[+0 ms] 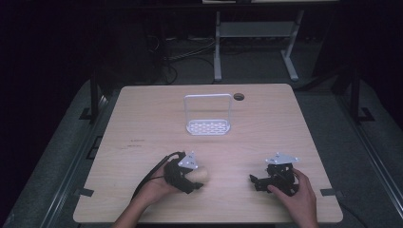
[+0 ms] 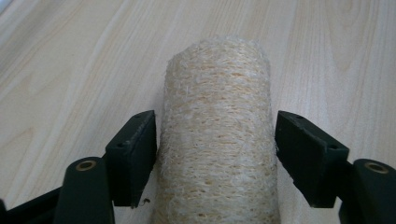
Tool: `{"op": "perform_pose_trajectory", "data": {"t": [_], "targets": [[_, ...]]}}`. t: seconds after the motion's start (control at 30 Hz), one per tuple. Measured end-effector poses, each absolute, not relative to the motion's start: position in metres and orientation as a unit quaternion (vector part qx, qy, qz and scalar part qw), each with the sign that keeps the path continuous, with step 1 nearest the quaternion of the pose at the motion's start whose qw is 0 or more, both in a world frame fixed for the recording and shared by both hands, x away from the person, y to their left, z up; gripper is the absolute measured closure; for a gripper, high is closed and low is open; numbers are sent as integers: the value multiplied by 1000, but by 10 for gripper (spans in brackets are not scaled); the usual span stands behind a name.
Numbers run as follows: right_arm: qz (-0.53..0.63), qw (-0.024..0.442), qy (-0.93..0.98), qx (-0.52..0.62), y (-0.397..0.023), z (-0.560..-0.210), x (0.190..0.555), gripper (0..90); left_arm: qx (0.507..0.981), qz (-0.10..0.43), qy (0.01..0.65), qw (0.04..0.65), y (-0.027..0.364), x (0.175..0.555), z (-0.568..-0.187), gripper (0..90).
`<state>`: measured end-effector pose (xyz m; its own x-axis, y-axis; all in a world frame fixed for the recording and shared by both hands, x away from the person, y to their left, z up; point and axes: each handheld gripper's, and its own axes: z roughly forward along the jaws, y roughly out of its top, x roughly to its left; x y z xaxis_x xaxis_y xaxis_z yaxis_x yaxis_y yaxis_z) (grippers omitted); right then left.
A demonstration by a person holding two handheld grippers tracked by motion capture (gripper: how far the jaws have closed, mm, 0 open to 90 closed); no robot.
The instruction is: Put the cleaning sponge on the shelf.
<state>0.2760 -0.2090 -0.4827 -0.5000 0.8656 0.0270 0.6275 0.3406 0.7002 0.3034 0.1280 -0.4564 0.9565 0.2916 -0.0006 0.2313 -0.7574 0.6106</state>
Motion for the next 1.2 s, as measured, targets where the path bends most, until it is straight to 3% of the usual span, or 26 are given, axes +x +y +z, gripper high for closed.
{"op": "perform_pose_trajectory", "data": {"t": [0.37,0.8,1.2], "targets": [[334,178,799,467,-209,-483,276,9,939,50,137,312,129,305,-456,404],[334,178,799,467,-209,-483,276,9,934,48,148,322,131,304,-454,413],[334,178,799,467,-209,-483,276,10,920,66,199,330,137,306,-449,413]]}}
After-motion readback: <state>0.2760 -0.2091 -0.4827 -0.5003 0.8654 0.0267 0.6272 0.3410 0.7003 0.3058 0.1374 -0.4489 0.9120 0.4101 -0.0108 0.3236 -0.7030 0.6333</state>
